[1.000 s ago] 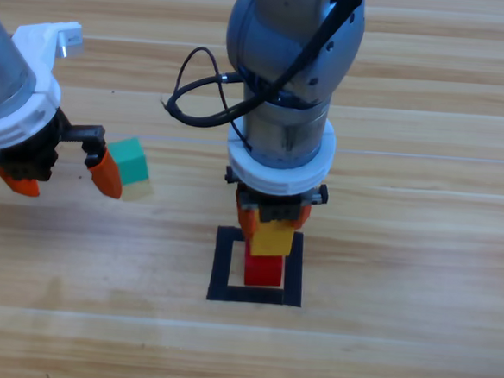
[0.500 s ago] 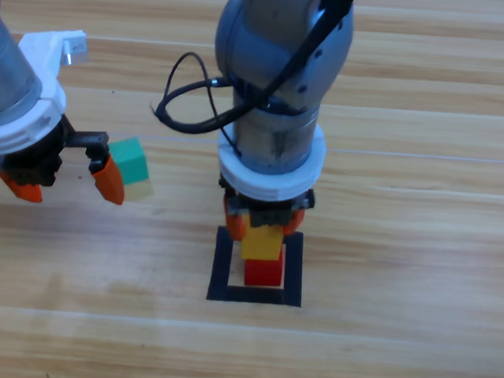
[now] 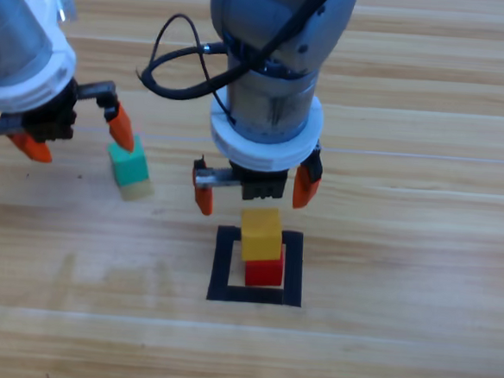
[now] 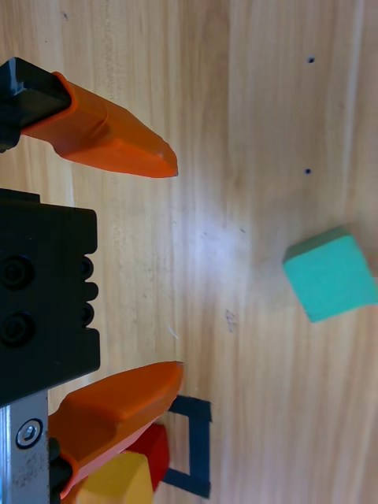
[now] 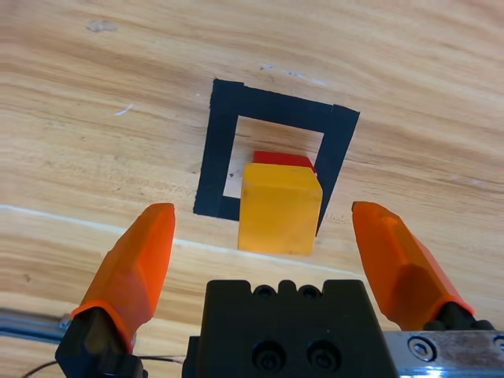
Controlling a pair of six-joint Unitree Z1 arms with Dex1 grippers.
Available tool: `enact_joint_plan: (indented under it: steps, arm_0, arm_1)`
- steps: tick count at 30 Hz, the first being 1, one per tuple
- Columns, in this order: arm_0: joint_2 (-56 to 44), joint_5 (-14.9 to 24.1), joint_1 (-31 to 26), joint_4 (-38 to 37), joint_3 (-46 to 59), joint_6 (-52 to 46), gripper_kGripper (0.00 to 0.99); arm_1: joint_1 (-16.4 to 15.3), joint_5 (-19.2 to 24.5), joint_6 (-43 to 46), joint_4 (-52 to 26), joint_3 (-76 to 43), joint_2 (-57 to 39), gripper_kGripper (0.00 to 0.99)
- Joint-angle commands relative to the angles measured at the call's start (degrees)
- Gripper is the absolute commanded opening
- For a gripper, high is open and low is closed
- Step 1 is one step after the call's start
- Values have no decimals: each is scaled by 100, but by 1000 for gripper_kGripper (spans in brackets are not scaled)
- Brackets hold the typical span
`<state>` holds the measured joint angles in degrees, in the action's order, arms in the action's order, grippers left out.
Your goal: Stack the blocks in the rectangular block: red at the bottom, yellow in the middle, green on top
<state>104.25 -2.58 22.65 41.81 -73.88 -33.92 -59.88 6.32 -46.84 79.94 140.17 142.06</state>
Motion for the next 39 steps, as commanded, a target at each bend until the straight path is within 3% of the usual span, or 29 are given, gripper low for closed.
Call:
enact_joint_plan:
  steps: [1,4,9,11,15,19,23,31,39]
  arm_0:
    - [535,74,-130,46,-487,-325,990]
    - [808,144,-130,117,-733,-633,990]
    - [1115,197,-121,205,-988,-1116,990]
    - [1282,241,-121,372,-1216,-1266,990]
    - [1564,337,-77,618,-1603,-1459,990]
    - [1783,469,-7,750,-1823,-1697,990]
    - [2223,584,90,1136,-2306,-1828,990]
    - [2618,654,275,1295,-2552,-1907,986]
    - [2882,628,292,1286,-2544,-1943,969]
  arm_1:
    - [-243,124,430,75,-200,-811,990]
    - [-261,326,711,-189,-877,-1725,990]
    - [-278,335,1476,-2342,-4032,-4028,990]
    - [-357,353,1748,-2589,-4709,-4573,990]
    - [-384,71,2232,-3256,-5904,-5197,990]
    - [-375,-517,3102,-4812,-7557,-5847,990]
    - [-375,-597,3594,-6139,-8893,-6085,990]
    - [-384,-737,3849,-6289,-8998,-5724,990]
    - [-384,-526,3893,-6324,-8954,-5513,990]
